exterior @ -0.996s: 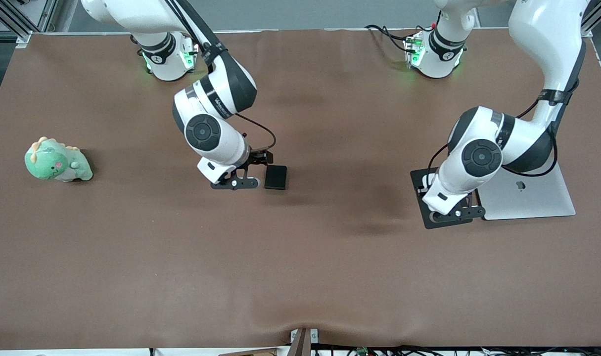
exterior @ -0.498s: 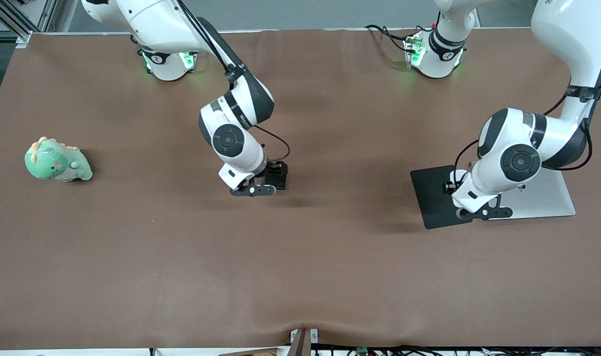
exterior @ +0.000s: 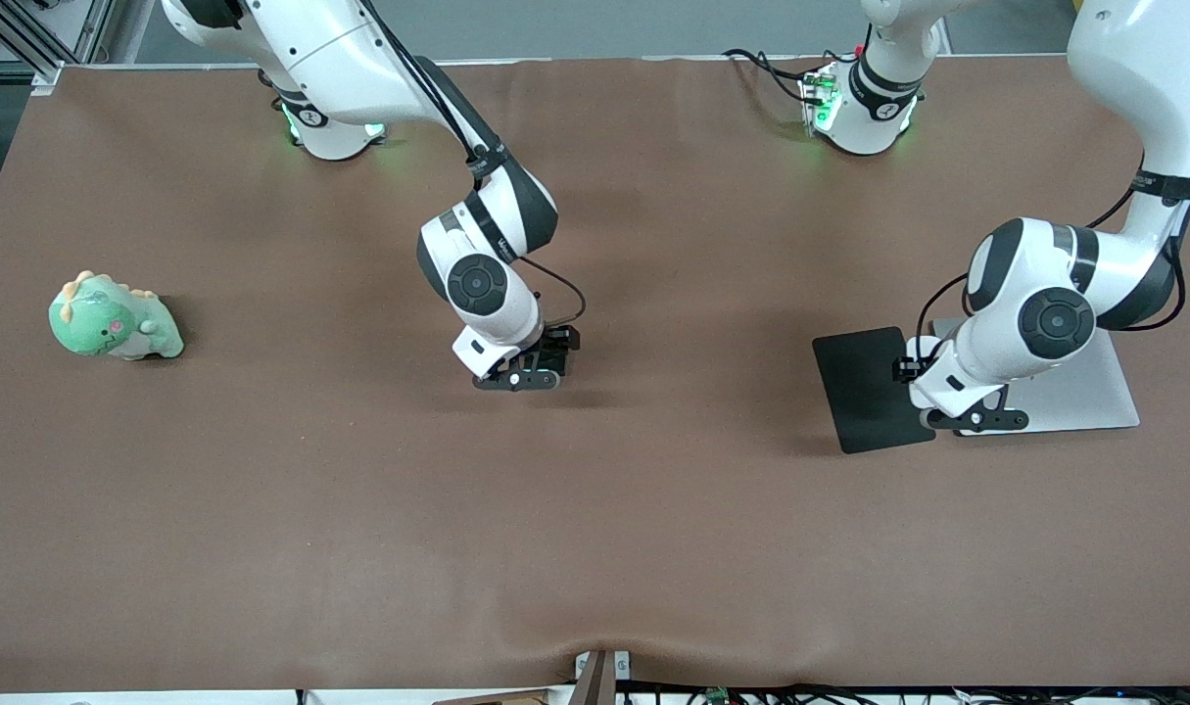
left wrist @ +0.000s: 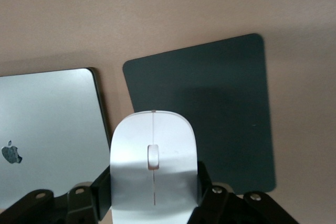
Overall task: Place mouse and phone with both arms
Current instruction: 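Lower the mouse onto the black pad and open the left gripper, then withdraw the left gripper while the right gripper lifts the phone, then carry the black phone with the right gripper toward the green toy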
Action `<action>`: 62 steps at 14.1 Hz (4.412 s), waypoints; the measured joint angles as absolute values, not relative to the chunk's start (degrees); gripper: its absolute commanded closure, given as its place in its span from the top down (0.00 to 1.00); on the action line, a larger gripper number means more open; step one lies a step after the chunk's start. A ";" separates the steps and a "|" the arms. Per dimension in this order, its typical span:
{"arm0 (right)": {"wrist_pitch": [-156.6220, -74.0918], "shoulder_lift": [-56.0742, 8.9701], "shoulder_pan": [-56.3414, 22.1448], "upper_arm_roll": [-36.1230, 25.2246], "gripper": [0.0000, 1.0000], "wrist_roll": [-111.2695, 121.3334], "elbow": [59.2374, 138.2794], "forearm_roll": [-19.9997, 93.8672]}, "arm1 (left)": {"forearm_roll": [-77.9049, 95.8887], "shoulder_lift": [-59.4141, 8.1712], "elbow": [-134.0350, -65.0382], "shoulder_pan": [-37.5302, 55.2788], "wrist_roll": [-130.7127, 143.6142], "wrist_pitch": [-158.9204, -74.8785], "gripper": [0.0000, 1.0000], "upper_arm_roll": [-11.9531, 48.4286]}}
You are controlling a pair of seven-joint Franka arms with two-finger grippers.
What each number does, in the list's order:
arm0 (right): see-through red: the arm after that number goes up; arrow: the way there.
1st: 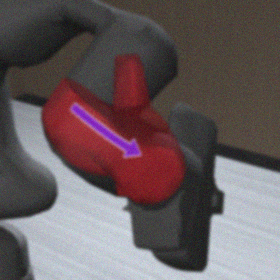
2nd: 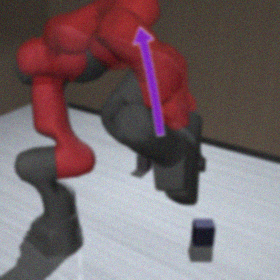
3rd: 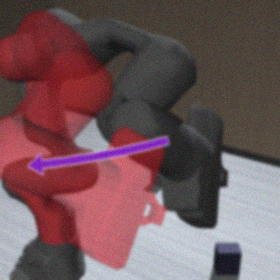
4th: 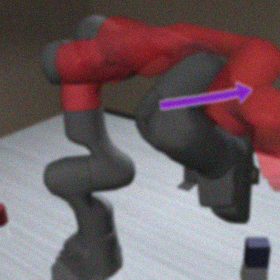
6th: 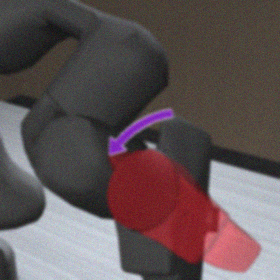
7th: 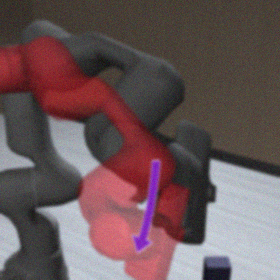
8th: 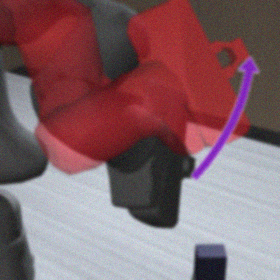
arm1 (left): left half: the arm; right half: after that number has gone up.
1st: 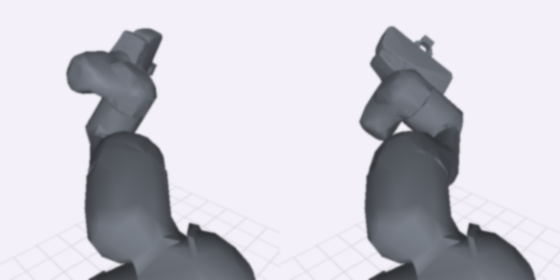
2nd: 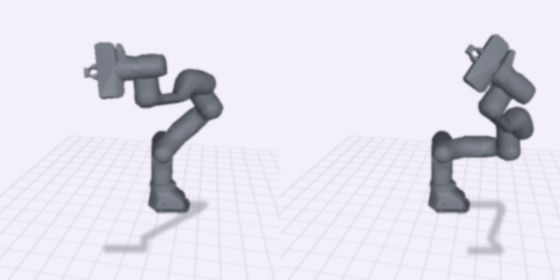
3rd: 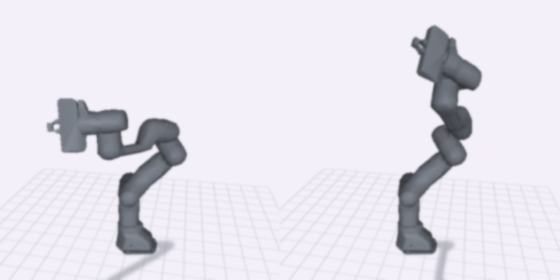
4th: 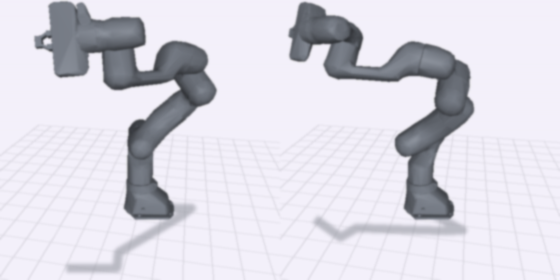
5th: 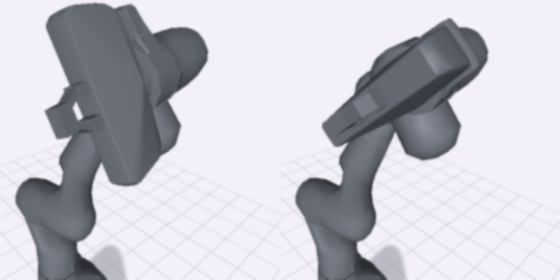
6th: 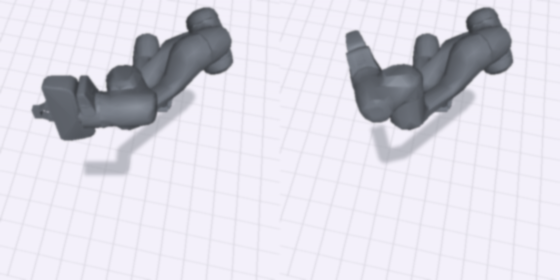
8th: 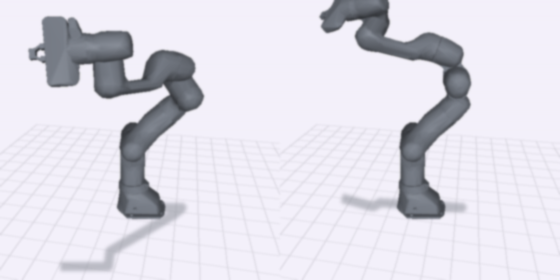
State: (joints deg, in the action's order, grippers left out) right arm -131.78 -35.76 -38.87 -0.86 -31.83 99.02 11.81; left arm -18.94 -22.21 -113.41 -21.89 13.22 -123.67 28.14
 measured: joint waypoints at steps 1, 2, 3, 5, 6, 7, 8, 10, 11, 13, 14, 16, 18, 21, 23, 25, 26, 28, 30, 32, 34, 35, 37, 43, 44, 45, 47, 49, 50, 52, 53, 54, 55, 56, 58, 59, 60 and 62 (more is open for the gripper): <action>-132.30 -36.13 -39.13 -0.87 1.00 -32.61 99.03 11.24 | -18.94 -22.23 -114.24 -22.65 12.46 -124.98 0.00 28.14; -132.90 -36.59 -39.35 -0.87 1.00 -33.27 99.04 10.80 | -18.94 -22.29 -115.17 -23.23 11.97 -126.51 0.00 28.14; -133.90 -37.06 -39.52 -0.87 1.00 -33.58 99.08 10.63 | -18.94 -22.42 -116.06 -23.56 11.70 -128.10 0.00 28.14; -135.72 -37.99 -39.85 -0.88 1.00 -34.22 99.14 10.39 | -18.94 -23.02 -117.21 -23.93 11.67 -130.38 0.00 28.14; -136.42 -38.42 -40.06 -0.88 1.00 -34.45 99.18 10.28 | -18.94 -23.39 -117.42 -24.01 11.67 -131.19 0.00 28.14; -136.76 -38.72 -40.27 -0.90 1.00 -34.64 99.19 10.24 | -18.94 -23.81 -117.57 -24.04 11.71 -132.20 0.00 28.14; -136.94 -38.93 -40.43 -0.91 1.00 -34.75 99.19 10.20 | -18.94 -24.32 -117.86 -24.04 11.92 -133.54 0.00 28.14; -137.06 -39.20 -40.60 -0.93 1.00 -34.86 99.19 10.10 | -18.94 -25.58 -118.99 -24.04 13.64 -137.24 0.00 28.15; -137.20 -39.23 -40.66 -0.99 1.00 -34.95 99.21 10.06 | -18.94 -26.28 -119.49 -24.02 14.92 -138.54 0.00 28.17; -138.01 -39.25 -40.80 -1.10 0.90 -35.34 99.69 10.02 | -18.94 -27.32 -120.05 -23.88 17.29 -140.04 0.00 28.33; -138.60 -39.28 -40.94 -1.22 0.85 -35.36 100.15 9.85 | -18.94 -27.62 -120.43 -23.77 17.97 -141.02 0.00 28.40; -139.00 -39.29 -41.42 -1.60 0.81 -35.50 100.66 8.37 | -18.94 -28.27 -121.34 -23.70 18.39 -143.56 0.00 28.48; -139.14 -39.17 -41.89 -1.77 0.81 -35.73 100.61 7.46 | -18.94 -29.30 -121.92 -23.75 18.44 -145.56 0.00 28.48; -139.14 -39.17 -42.00 -1.88 0.97 -35.73 100.62 7.39 | -18.94 -30.45 -121.97 -23.82 18.45 -146.52 0.00 28.47; -138.97 -39.22 -41.99 -2.05 1.00 -35.73 100.63 7.33 | -18.94 -30.78 -121.97 -23.81 18.46 -146.86 0.35 28.47; -137.99 -39.25 -41.99 -2.36 1.00 -35.73 100.64 7.15 | -18.94 -31.11 -121.97 -23.82 18.46 -147.17 1.00 28.47; -137.72 -39.25 -41.99 -2.48 1.00 -35.73 100.64 7.12 | -18.94 -31.21 -121.97 -23.82 18.46 -147.26 1.00 28.46; -137.64 -39.25 -41.99 -2.54 0.94 -35.73 100.64 7.10 | -18.94 -31.19 -121.81 -23.87 18.46 -147.40 1.00 28.46; -137.64 -39.25 -42.00 -2.53 0.24 -35.77 100.64 7.08 | -18.94 -30.64 -121.16 -23.92 18.46 -147.50 1.00 28.47; -137.64 -39.25 -42.02 -2.50 0.00 -35.78 100.63 7.03 | -18.94 -28.57 -120.21 -23.93 18.46 -146.52 1.00 28.74; -137.60 -39.22 -42.03 -2.50 0.00 -35.88 100.61 6.99 | -18.94 -25.52 -117.97 -23.96 18.46 -141.32 1.00 30.10; -137.60 -39.22 -42.03 -2.51 0.00 -35.89 100.58 6.97 | -18.94 -23.83 -116.30 -23.96 18.46 -137.74 1.00 30.94; -135.54 -39.07 -41.99 -2.75 0.00 -35.91 99.89 6.96 | -18.94 -20.39 -112.46 -23.92 18.46 -130.10 1.00 32.33; -121.75 -33.60 -38.41 -3.63 0.00 -36.24 96.46 6.93 | -18.93 -15.95 -97.24 -23.89 18.10 -108.50 1.00 35.28; -120.20 -32.51 -37.33 -3.66 0.00 -36.24 96.48 6.91 | -18.93 -15.90 -94.14 -23.91 17.84 -105.21 1.00 35.59; -118.98 -31.44 -36.15 -3.69 0.00 -36.19 96.59 6.87 | -18.93 -15.85 -91.40 -23.93 17.61 -102.04 1.00 35.92; -116.35 -29.00 -33.71 -3.72 0.00 -34.82 96.86 6.72 | -17.71 -15.80 -86.32 -23.94 17.48 -95.82 1.00 36.76; -113.16 -26.21 -30.70 -3.77 0.00 -31.41 97.18 6.68 | -15.88 -15.32 -82.04 -23.93 17.48 -91.04 1.00 37.55; -111.81 -24.88 -29.10 -3.79 0.00 -29.67 97.44 6.67 | -14.72 -14.42 -80.80 -23.93 17.48 -90.05 1.00 37.69; -110.81 -22.43 -25.77 -3.84 0.00 -25.75 99.22 6.66 | -12.97 -11.24 -79.74 -23.91 17.48 -88.67 1.00 37.80; -110.85 -21.48 -24.31 -3.86 0.00 -23.76 100.74 6.66 | -12.36 -9.50 -79.67 -23.90 17.48 -87.40 1.00 37.89; -111.32 -20.80 -23.01 -3.88 0.00 -21.99 102.46 6.64 | -11.48 -8.09 -79.66 -23.89 17.48 -86.42 1.00 37.93; -112.35 -20.17 -21.67 -3.90 0.00 -19.90 104.39 6.61 | -10.41 -7.05 -79.68 -23.86 17.48 -86.01 1.00 37.80; -113.65 -19.55 -20.24 -3.92 0.00 -17.55 106.43 6.54 | -9.43 -6.27 -79.68 -23.42 17.47 -85.88 1.00 37.15; -116.57 -18.03 -16.74 -3.99 0.00 -13.01 110.60 5.55 | -8.86 -5.28 -79.70 -18.60 17.44 -84.74 1.00 31.96; -117.88 -17.28 -15.19 -4.02 0.00 -11.66 112.53 4.14 | -8.77 -4.96 -79.70 -15.11 17.22 -83.85 1.00 28.32; -119.63 -16.48 -13.82 -4.04 0.00 -10.95 114.70 2.49 | -8.44 -4.65 -79.71 -11.45 16.25 -83.22 1.00 24.31; -124.03 -15.23 -12.07 -4.04 0.00 -9.46 118.96 0.60 | -6.39 -3.96 -79.77 -5.27 12.34 -82.47 1.00 16.57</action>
